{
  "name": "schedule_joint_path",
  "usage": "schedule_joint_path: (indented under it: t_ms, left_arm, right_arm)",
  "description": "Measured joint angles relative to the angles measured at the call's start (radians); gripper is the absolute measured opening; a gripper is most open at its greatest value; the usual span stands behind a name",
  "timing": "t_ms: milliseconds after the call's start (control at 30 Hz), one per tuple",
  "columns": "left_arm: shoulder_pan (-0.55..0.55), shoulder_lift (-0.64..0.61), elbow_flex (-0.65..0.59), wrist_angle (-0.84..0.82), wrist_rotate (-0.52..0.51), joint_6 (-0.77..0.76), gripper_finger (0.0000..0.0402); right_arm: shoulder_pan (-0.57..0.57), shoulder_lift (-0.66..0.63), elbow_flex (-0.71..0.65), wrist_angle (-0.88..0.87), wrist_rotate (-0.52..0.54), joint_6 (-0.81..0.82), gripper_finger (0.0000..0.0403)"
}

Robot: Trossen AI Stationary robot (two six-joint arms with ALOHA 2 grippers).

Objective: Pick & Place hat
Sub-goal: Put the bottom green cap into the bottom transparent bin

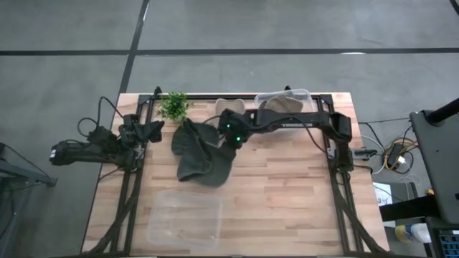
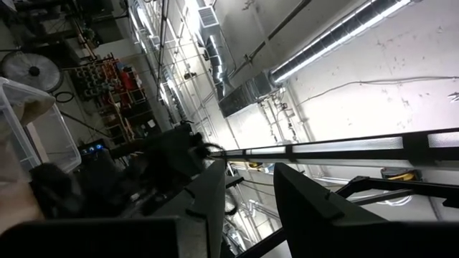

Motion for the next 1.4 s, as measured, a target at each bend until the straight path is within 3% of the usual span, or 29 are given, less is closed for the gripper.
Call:
schedule_joint_path:
  t_ms: [533,800,1033,1400]
  left_arm:
    - [0.0,-0.003,0.063,0.015,-0.001,0.046,0.0113]
    - [0.0,-0.003,0.131,0.016,-0.041,0.114,0.0113]
    - [0.0,-0.003,0.174,0.016,-0.046,0.166,0.0113]
    - [0.0,-0.006,0.199,0.016,-0.072,0.157,0.0113]
  right_arm:
    - [0.071,-0.043,0.262,-0.132,0.0,0.001,0.0011]
    - [0.187,-0.041,0.269,-0.126,0.054,0.121,0.0011]
    - [0.293,-0.018,0.265,-0.022,0.11,0.171,0.0011]
    - [0.365,0.074,0.263,0.107,0.127,0.273,0.0011]
